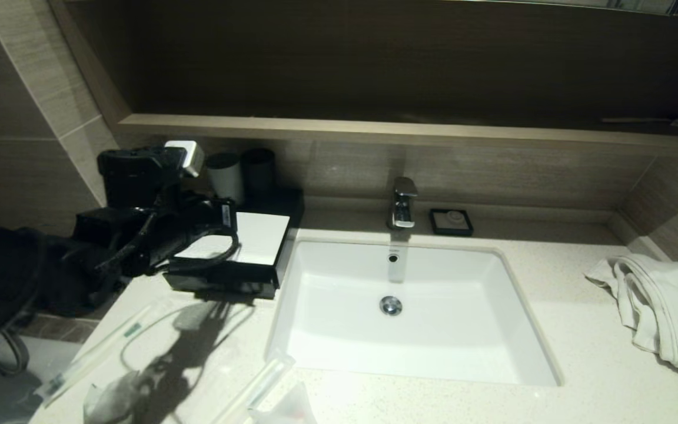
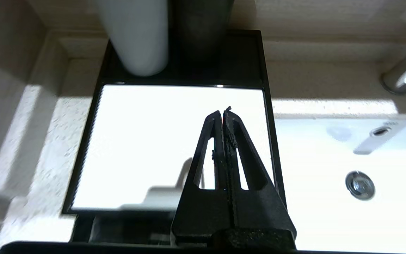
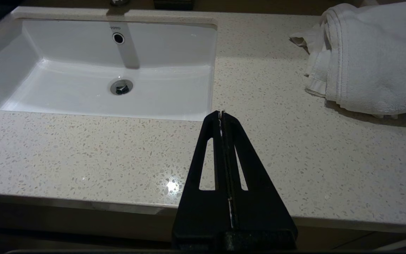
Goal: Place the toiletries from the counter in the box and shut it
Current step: Open the drawer
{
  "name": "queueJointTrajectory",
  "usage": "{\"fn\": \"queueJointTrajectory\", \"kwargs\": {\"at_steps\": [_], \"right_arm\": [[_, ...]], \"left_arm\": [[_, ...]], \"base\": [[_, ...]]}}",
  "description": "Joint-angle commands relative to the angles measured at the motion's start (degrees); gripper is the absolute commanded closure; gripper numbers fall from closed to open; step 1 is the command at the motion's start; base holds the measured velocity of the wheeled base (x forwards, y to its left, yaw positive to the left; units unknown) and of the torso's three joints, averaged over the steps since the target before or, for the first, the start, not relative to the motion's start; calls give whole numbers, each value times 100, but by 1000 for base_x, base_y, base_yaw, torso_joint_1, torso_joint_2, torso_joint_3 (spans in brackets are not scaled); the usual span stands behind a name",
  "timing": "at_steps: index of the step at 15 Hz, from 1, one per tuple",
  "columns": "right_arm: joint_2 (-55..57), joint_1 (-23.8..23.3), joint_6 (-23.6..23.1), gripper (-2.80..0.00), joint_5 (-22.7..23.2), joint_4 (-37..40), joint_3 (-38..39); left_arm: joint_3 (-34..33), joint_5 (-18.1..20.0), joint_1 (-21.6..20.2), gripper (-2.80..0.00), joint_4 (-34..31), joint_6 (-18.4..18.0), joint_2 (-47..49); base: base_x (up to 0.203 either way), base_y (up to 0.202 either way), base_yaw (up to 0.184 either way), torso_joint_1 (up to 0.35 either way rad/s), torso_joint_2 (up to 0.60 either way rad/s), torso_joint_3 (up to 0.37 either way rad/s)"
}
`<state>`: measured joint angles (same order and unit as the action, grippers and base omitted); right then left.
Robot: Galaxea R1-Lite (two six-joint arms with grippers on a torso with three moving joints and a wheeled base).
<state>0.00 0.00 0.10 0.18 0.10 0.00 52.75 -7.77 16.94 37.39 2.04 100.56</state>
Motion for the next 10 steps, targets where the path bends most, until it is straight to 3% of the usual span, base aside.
{"fn": "queueJointTrajectory", "kwargs": {"at_steps": [1, 6, 10], "right_arm": [[0, 0, -1, 0, -1, -1, 0], [0, 0, -1, 0, -1, -1, 0], [0, 0, -1, 0, -1, -1, 0]], "left_arm": [[-351, -6, -18, 0, -64, 0, -690], [-731, -10, -280, 0, -1214, 5, -1788], [-983, -17, -942, 0, -2223, 9, -2261]], "base": [[0, 0, 0, 0, 0, 0], [0, 0, 0, 0, 0, 0], [0, 0, 0, 0, 0, 0]]}}
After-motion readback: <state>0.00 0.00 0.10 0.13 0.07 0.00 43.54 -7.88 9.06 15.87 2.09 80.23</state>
